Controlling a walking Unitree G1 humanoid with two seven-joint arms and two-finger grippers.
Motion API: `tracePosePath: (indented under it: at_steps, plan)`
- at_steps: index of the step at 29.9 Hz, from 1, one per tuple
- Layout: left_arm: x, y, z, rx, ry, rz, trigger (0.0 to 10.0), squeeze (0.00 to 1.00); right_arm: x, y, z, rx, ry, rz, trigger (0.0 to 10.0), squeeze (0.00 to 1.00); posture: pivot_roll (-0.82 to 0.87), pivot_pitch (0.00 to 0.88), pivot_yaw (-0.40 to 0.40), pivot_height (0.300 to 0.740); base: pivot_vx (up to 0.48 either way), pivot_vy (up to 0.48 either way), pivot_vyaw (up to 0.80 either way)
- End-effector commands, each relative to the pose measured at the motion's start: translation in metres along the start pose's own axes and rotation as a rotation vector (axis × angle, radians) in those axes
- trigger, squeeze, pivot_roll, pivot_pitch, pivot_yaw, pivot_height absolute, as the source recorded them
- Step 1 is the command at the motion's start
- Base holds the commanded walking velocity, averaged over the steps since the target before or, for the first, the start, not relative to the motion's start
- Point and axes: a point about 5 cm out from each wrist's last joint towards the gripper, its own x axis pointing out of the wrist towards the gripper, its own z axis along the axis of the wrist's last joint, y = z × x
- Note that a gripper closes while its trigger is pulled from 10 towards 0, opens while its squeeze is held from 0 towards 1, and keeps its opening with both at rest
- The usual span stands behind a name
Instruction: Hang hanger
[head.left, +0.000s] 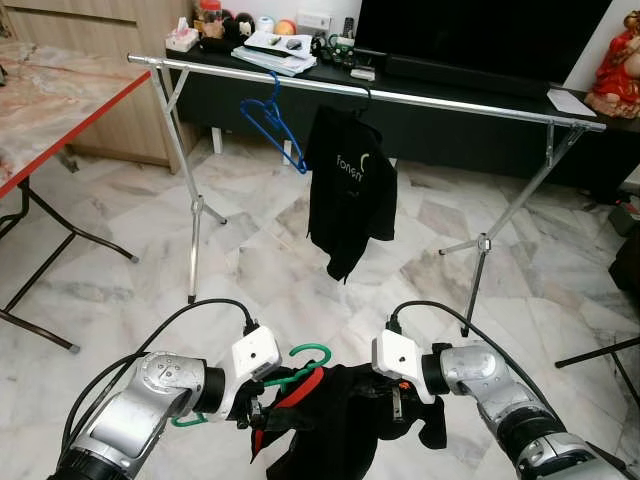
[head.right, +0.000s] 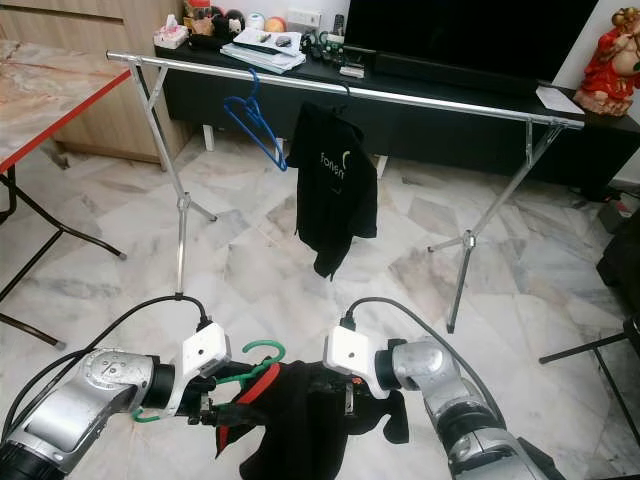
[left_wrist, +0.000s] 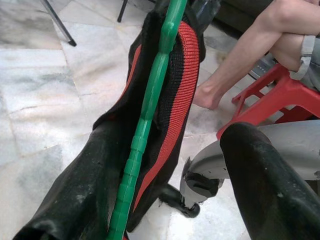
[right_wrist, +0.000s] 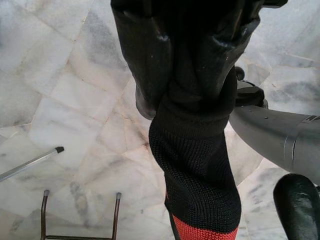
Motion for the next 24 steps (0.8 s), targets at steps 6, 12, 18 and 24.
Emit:
tracePosePath:
  at_steps: [6,12,18,24]
  plan:
    - [-0.002,0.002,-0.005,0.016,0.043,0.027,10.0,0.00,-0.007,-0.004,0.001,-0.019,0.002,0.003,10.0,0.00,0.05,0.085,-0.118,0.740,0.000,0.000,0.00]
    - [-0.004,0.004,-0.009,0.024,0.072,0.045,10.0,0.00,-0.011,-0.005,0.003,-0.035,-0.002,0.023,10.0,0.00,0.05,0.085,-0.119,0.740,0.000,0.000,0.00]
    - [-0.003,0.004,-0.013,0.037,0.095,0.056,10.0,0.00,-0.012,-0.004,0.005,-0.058,0.000,0.050,10.0,0.00,0.05,0.084,-0.120,0.740,0.000,0.000,0.00]
    - [-0.010,0.011,-0.015,0.042,0.115,0.095,5.5,0.00,-0.017,-0.005,0.003,-0.068,0.019,0.054,10.0,0.00,0.05,0.096,-0.122,0.740,0.000,0.000,0.00]
